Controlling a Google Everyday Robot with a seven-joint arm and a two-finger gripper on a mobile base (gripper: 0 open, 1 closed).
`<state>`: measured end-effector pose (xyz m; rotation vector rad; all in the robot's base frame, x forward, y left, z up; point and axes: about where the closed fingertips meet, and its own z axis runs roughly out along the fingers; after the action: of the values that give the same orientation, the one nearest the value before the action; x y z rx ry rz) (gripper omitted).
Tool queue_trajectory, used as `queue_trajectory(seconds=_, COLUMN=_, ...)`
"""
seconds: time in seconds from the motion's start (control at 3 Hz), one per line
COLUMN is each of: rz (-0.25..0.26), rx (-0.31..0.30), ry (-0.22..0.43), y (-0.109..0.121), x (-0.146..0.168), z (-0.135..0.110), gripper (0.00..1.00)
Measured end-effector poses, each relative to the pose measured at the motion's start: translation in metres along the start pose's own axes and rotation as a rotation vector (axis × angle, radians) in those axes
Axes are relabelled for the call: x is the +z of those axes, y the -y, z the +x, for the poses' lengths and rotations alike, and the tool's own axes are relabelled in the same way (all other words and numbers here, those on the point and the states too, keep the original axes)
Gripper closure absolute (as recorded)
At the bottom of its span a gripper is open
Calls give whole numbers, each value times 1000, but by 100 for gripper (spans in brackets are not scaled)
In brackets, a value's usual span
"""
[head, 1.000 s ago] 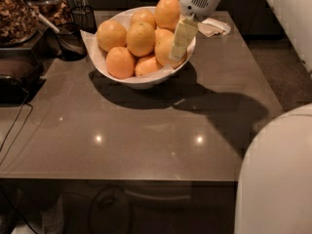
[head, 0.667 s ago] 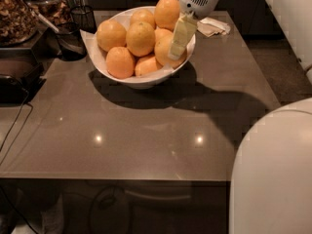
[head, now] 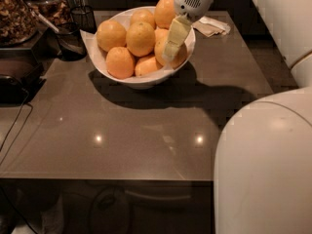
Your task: Pick orange from white bowl
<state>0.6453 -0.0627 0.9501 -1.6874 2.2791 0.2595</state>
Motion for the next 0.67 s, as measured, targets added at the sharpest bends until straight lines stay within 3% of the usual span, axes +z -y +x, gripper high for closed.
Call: queue_trajectory(seconds=0.67, rz=-35, rx=49, ry=-10, y=6, x=18, z=5, gripper=26)
